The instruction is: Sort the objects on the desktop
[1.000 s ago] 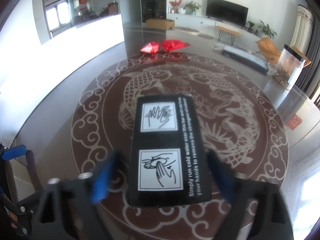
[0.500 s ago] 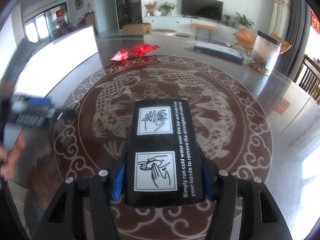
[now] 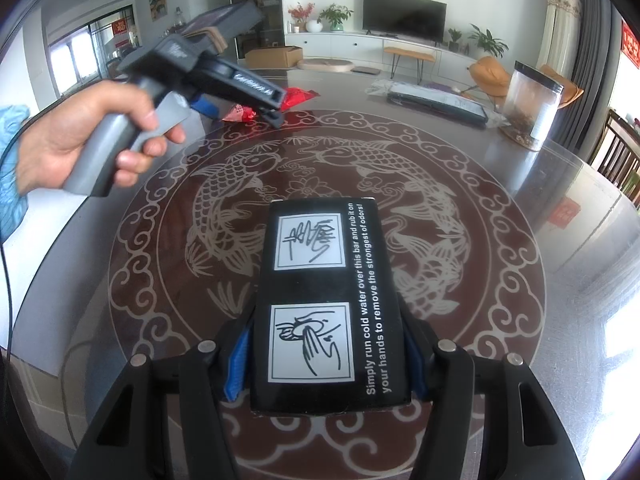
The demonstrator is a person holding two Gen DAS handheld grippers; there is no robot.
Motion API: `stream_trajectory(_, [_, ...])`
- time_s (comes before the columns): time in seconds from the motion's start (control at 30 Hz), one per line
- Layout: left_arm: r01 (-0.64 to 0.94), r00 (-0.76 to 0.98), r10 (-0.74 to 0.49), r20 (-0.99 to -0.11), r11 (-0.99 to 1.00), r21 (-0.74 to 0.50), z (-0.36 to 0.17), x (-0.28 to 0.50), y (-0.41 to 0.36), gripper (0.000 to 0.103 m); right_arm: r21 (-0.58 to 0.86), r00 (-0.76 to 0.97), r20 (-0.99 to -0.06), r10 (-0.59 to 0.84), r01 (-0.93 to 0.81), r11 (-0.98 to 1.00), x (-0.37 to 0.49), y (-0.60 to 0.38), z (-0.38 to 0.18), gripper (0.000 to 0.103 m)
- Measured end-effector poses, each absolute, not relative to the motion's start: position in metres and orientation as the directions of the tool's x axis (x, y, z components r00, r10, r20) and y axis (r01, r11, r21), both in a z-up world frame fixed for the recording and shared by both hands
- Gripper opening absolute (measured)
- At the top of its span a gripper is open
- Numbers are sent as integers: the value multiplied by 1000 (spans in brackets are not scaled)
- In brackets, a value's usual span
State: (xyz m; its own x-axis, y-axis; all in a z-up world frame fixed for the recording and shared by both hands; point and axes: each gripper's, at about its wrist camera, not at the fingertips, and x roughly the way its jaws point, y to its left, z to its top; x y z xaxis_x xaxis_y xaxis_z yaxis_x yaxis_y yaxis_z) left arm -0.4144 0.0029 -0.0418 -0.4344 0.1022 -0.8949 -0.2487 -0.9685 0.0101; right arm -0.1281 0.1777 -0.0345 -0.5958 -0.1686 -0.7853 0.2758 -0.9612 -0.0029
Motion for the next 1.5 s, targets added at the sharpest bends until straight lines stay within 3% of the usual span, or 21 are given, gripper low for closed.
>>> stream_trajectory(0.03, [-265,-466,113,-877,-964,16,-37,-411,6,68,-3,-596,-785,-168,276,-961,-128,178,-34,61])
stream_trajectory(0.07, [-263,-479,112,-871,-964,21,-34,-409,7,36,-4,-596,-785,-168,276,-961,-128,177,-34,61])
stream_trajectory(0.1, [-254,-482,100,-871,-967,29,-32,-408,8,24,-4,-596,-785,-168,276,-961,-128,178,-34,61])
stream_trajectory(0.27, [-169,-509,36,-860,-984,58,-32,-360,-5,24,-3,-596,-785,-168,276,-961,-128,178,-34,61])
stream_trajectory(0.6, [-34,-554,-21,-832,-998,47,-41,-147,-28,24,-4,-596,-785,-167,276,-961,-128,178,-34,61])
stream_trajectory(0.7, [-14,-568,-45,-822,-998,64,-44,-126,-28,31,-5,-596,-785,-167,276,-961,-127,178,-35,61])
stream_trajectory(0.73, [-5,-572,-57,-819,-997,73,-44,-124,-27,45,-5,-596,-785,-167,276,-961,-127,178,-35,61])
stream_trajectory(0.77, [5,-568,-68,-820,-997,79,-45,-124,-28,76,-7,-597,-785,-165,276,-961,-127,177,-35,61])
stream_trajectory(0.8, [15,-560,-72,-825,-997,77,-48,-119,-29,93,-9,-597,-785,-164,275,-961,-127,177,-34,62])
stream_trajectory(0.83, [30,-554,-73,-829,-997,68,-52,-120,-29,103,-10,-597,-786,-161,273,-962,-127,177,-35,64])
stream_trajectory(0.9, [41,-559,-37,-828,-999,17,-56,-116,-35,103,-15,-587,-795,-154,273,-962,-129,176,-36,82])
stream_trajectory(0.93, [44,-558,-31,-829,-999,8,-56,-116,-37,103,-22,-588,-795,-148,272,-962,-129,175,-36,84])
stream_trajectory(1.5, [35,-563,-25,-826,-999,6,-60,-123,-31,103,-40,-587,-799,-132,270,-962,-129,174,-39,93])
